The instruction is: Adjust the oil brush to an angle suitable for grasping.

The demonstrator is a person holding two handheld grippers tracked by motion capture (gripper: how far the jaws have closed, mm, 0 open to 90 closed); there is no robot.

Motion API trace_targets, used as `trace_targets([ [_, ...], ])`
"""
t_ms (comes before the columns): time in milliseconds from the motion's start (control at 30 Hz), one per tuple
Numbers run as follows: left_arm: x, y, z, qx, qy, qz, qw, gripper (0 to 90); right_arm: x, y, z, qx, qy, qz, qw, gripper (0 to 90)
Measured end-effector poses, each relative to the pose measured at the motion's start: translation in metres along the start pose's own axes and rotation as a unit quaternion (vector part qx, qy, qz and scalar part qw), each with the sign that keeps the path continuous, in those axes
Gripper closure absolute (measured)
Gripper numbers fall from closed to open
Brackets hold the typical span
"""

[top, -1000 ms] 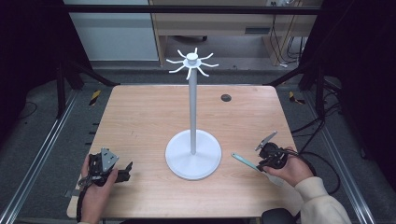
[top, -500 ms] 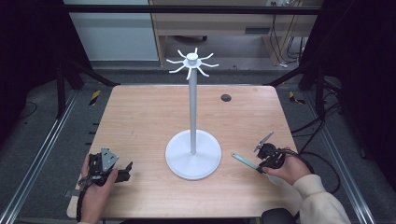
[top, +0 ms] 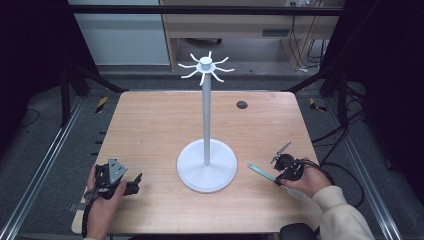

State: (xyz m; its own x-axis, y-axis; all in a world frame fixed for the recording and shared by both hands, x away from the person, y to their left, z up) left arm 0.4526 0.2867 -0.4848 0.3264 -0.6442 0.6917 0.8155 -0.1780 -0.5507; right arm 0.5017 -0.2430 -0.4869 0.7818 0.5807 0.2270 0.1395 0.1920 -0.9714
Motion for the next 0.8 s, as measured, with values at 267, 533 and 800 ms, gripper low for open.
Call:
trace_targets([
  [267, 0.000, 0.000, 0.000, 0.000, 0.000, 0.000, 1.0000, 2.9, -0.001, -0.006, 0.001, 0.004, 0.004, -0.019, 0.9998, 82.8],
  [533, 0.000, 0.000, -0.001, -0.002, -0.002, -0.001, 1.0000, 2.9, 0.007, -0.037, 0.000, 0.005, 0.019, -0.088, 0.9959, 82.8],
  [800, -0.002, -0.002, 0.002, -0.004, -0.014, -0.004, 0.9999, 2.9, 0.033, -0.069, 0.004, 0.008, 0.063, -0.185, 0.9808, 82.8],
])
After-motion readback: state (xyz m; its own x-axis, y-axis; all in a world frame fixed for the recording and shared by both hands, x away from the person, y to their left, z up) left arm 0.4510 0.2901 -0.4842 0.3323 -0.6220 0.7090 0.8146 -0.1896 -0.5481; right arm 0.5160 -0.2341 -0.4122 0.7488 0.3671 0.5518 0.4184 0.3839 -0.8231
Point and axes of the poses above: each handheld gripper's, and its own axes: y roughly forward along the jaws, x roughly out of its top, z roughly to its left, the point moved 2 cm from there along y, roughly forward along the jaws, and after that the axes turned 13 degrees about y, right-handed, at the moved point
